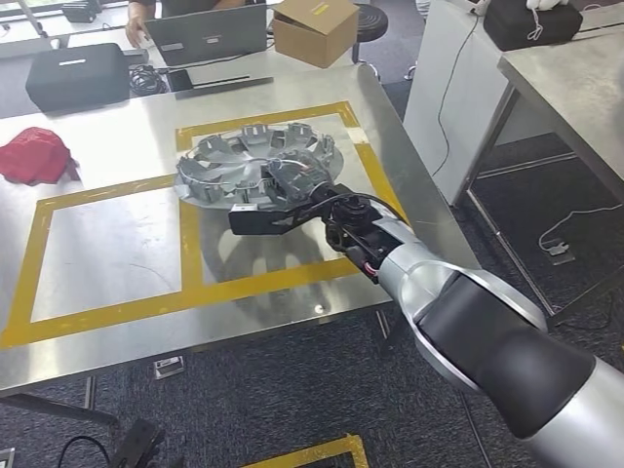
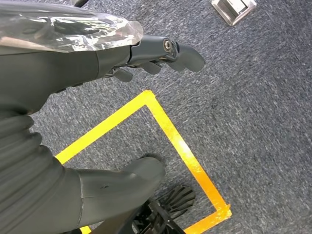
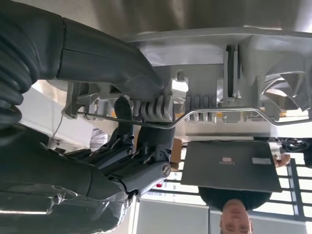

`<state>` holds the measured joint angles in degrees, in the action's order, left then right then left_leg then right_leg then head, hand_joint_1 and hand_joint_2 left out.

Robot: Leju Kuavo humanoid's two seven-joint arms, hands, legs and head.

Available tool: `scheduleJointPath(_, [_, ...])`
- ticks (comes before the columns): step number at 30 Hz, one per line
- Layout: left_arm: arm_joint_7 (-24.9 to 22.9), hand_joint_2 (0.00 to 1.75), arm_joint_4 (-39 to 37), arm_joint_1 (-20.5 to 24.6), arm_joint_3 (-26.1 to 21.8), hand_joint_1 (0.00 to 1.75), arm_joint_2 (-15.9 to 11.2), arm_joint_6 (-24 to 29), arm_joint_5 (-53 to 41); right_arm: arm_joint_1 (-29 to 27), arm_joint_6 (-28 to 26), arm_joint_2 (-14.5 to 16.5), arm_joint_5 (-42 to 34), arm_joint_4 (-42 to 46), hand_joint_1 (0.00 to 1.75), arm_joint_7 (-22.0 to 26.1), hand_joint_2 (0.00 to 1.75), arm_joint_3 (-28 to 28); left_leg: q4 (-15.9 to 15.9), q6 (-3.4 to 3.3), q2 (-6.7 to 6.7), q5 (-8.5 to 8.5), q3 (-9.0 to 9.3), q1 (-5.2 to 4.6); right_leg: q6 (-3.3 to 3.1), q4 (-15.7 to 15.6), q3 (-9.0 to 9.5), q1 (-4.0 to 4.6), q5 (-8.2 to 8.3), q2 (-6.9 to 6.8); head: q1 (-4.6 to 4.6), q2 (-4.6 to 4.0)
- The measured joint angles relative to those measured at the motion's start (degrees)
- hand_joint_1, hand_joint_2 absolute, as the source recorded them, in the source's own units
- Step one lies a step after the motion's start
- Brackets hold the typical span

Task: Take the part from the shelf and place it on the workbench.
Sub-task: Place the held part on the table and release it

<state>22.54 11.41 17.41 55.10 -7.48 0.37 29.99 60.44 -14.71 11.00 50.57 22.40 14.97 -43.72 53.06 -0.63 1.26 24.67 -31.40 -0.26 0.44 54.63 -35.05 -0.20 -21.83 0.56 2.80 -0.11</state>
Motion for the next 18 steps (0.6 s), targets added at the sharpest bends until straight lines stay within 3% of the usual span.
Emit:
scheduleJointPath(3, [0.0, 1.75, 0.0, -0.2, 0.0, 0.0, 0.0, -0.1, 0.1, 0.0, 0.1, -0.7, 0.4, -0.7, 0.0, -0.2, 1.75, 0.0, 0.0, 0.0, -0.01, 0.0, 0.0, 0.0, 0.0, 0.0, 0.0, 0.0, 0.0, 0.01, 0.01, 0.0])
scheduleJointPath(10, [0.0, 1.75, 0.0, -0.5, 0.0, 0.0, -0.1, -0.2, -0.5, 0.5, 0.3, -2.7, 1.2, -1.9, 0.0, -0.5, 1.75, 0.0, 0.0, 0.01, -0.08, 0.02, 0.03, -0.01, 0.0, 0.0, 0.02, -0.01, 0.01, 0.08, 0.0, 0.0])
scheduleJointPath(14, [0.0, 0.0, 0.0, -0.5, 0.0, 0.0, -0.1, -0.3, -0.1, 0.6, 0.7, -3.2, 1.4, -2.3, 0.0, -0.7, 1.75, 0.2, 0.0, 0.01, -0.1, 0.02, 0.06, 0.0, 0.01, 0.0, 0.04, -0.01, 0.01, 0.11, 0.0, 0.0])
scheduleJointPath(18, [0.0, 0.0, 0.0, -0.6, 0.0, 0.0, -0.1, -0.3, 0.2, 0.8, 1.0, -3.5, 1.0, -2.6, 0.0, -0.1, 1.75, 0.7, 0.0, 0.01, -0.12, 0.02, 0.08, 0.0, 0.01, 0.0, 0.06, 0.0, 0.02, 0.13, 0.0, 0.0])
